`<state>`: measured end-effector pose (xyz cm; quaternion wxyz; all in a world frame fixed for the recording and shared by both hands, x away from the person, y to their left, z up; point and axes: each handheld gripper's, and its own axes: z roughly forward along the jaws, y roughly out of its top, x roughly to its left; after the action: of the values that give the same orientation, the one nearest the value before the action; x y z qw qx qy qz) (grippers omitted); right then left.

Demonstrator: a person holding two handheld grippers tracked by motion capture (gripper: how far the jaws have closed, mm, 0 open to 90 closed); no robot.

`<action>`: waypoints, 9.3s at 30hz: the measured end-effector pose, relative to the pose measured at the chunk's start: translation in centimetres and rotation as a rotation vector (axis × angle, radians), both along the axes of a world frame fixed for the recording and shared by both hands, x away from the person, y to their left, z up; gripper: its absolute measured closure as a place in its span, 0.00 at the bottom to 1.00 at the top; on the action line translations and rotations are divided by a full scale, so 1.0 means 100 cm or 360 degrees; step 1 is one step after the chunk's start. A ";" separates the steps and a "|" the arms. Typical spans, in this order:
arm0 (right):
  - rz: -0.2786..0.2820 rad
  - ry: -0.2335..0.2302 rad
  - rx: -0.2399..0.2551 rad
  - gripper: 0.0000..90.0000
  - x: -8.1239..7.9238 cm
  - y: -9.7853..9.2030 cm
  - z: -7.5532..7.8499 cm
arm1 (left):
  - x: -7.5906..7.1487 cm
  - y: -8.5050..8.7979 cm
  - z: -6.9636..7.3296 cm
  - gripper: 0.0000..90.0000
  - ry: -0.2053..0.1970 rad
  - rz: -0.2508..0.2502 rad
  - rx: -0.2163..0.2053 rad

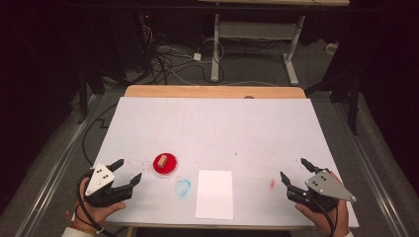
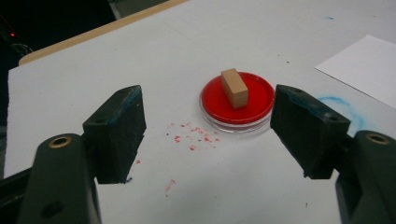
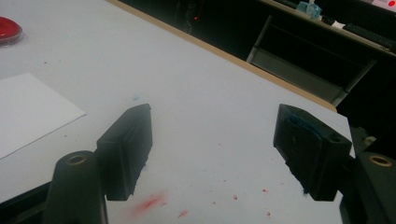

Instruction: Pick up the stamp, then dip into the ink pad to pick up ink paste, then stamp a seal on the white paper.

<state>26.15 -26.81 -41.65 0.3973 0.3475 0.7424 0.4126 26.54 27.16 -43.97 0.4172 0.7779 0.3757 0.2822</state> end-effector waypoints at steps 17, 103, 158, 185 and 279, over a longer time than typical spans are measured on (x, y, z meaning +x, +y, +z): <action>0.0005 0.0041 -0.0021 0.32 0.003 0.004 -0.005 | 0.016 -0.006 0.021 0.27 0.0133 -0.0022 0.0035; 0.0033 0.0118 -0.0097 0.33 0.009 0.005 -0.011 | 0.121 -0.085 0.018 0.82 0.0868 -0.0172 0.0545; 0.0029 0.0120 -0.0114 0.33 0.004 0.004 -0.012 | 0.128 -0.100 0.011 0.82 0.0923 -0.0325 0.0654; 0.0034 0.0123 -0.0119 0.33 0.004 0.006 -0.013 | 0.128 -0.101 0.005 0.82 0.0923 -0.0295 0.0647; 0.0034 0.0110 -0.0115 0.33 0.004 0.004 -0.011 | 0.064 -0.106 0.083 0.82 0.0384 -0.0503 0.0403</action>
<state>26.51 -26.46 -42.77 0.3794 0.3390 0.7737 0.3775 32.96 16.60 -35.68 0.3073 0.9013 0.2580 0.1632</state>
